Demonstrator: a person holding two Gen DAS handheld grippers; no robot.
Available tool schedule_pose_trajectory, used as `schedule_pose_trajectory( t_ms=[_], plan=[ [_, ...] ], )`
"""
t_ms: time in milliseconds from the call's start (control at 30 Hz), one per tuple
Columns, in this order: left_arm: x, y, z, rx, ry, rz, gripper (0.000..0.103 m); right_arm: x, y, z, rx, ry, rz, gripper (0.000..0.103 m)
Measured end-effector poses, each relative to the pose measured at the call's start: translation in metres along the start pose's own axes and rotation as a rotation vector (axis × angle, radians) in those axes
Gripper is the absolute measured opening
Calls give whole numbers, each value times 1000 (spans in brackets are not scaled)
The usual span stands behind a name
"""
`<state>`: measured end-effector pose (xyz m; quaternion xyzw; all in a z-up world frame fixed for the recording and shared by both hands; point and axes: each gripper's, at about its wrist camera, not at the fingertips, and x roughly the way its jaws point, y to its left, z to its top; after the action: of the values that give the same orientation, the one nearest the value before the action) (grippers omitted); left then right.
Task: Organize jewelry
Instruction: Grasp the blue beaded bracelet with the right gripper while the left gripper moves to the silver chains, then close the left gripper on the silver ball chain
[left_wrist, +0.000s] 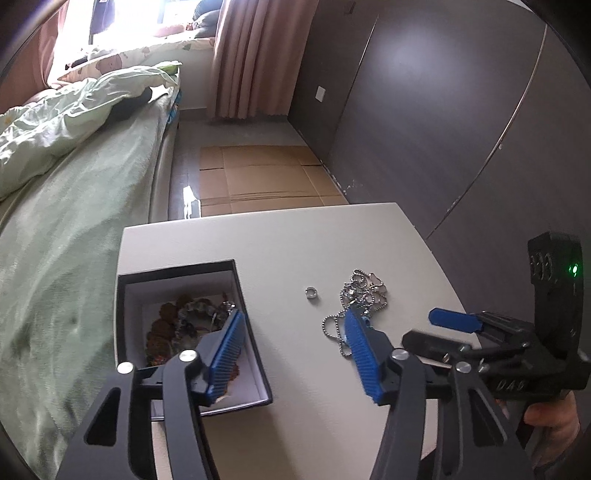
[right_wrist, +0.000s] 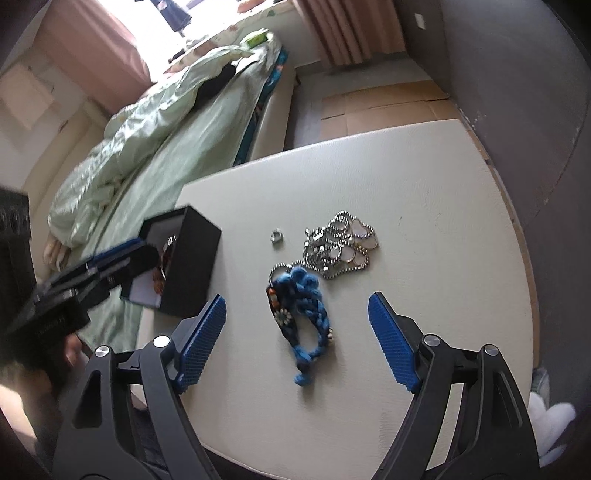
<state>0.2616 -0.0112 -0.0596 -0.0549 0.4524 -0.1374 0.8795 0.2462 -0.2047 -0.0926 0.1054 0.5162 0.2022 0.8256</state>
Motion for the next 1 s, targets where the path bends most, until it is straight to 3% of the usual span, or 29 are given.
schedule_pose_trajectory(
  t_ms=[300,367,433,767,1000],
  plan=[
    [14,-7,1,2,23,-9,46,32,-3,-10,-80,120,-58,43],
    [15,-9,1,-2,25,-17,46,40,-4,-13,-86,140,-75,21],
    [19,-10,1,-6,30,-21,46,44,-5,-14,-88,143,-99,9],
    [42,-30,3,4,60,-50,46,30,-18,-12,-45,97,-122,9],
    [66,-39,4,-34,89,-65,46,11,-50,-5,43,41,-172,9]
  ],
)
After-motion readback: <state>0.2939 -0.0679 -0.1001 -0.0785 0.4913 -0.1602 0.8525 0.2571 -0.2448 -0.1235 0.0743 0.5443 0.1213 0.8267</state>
